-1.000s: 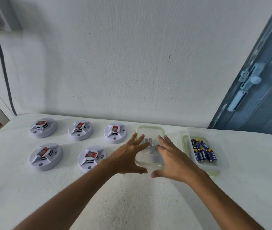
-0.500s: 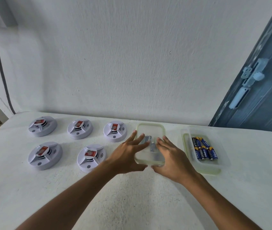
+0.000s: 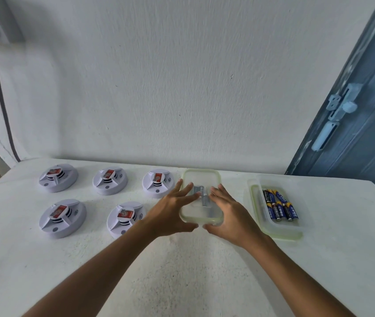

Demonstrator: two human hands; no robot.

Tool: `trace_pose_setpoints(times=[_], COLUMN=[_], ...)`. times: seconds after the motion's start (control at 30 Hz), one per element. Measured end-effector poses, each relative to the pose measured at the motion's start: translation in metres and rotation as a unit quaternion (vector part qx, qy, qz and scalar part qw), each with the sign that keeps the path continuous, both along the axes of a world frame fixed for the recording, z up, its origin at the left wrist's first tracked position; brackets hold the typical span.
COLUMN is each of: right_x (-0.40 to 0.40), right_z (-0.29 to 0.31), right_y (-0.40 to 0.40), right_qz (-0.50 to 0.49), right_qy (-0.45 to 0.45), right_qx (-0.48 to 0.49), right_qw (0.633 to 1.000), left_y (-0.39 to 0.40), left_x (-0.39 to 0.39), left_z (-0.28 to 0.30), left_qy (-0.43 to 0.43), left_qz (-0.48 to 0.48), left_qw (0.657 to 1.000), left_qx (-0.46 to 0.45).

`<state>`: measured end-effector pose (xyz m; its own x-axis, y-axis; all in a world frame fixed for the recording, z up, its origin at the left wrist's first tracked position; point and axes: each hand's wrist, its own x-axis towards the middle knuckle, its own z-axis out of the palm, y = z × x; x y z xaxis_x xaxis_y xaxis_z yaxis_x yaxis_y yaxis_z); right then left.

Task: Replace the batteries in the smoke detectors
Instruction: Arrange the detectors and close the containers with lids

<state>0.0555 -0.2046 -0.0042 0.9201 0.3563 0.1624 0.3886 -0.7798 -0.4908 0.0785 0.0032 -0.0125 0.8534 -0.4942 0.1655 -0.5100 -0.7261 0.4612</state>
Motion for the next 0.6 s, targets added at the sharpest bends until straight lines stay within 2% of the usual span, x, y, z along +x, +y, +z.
trace_pose_setpoints(times=[0.2,0.3,0.37,0.43,0.5,0.53,0.6], right_x=[0.0,-0.006,-0.009,-0.011,-0.009,-0.006,-0.003], right_z=[0.004,0.015,0.024,0.031,0.037,0.04,0.046], right_y=[0.003,-0.006,-0.018,-0.044,-0.077,-0.093,-0.127], right_qz=[-0.001,-0.013,-0.052,-0.12,-0.201,-0.246,-0.325], right_qy=[0.022,0.045,0.014,-0.065,-0.149,-0.163,-0.099], right_qx=[-0.022,-0.017,0.024,0.08,0.088,0.064,-0.017], right_qw=[1.0,0.999,0.998,0.987,0.964,0.953,0.94], left_y=[0.003,-0.001,-0.005,-0.022,-0.052,-0.068,-0.107], left_x=[0.0,0.003,0.002,-0.003,-0.013,-0.018,-0.025], left_z=[0.007,0.031,0.05,0.067,0.076,0.077,0.072], left_qy=[0.013,0.049,0.072,0.06,0.036,0.03,0.033], left_qz=[0.005,-0.016,-0.028,-0.041,-0.046,-0.047,-0.038], left_qw=[1.0,0.99,0.984,0.991,0.998,0.998,0.997], left_qx=[0.024,0.128,0.159,0.112,0.029,-0.007,-0.053])
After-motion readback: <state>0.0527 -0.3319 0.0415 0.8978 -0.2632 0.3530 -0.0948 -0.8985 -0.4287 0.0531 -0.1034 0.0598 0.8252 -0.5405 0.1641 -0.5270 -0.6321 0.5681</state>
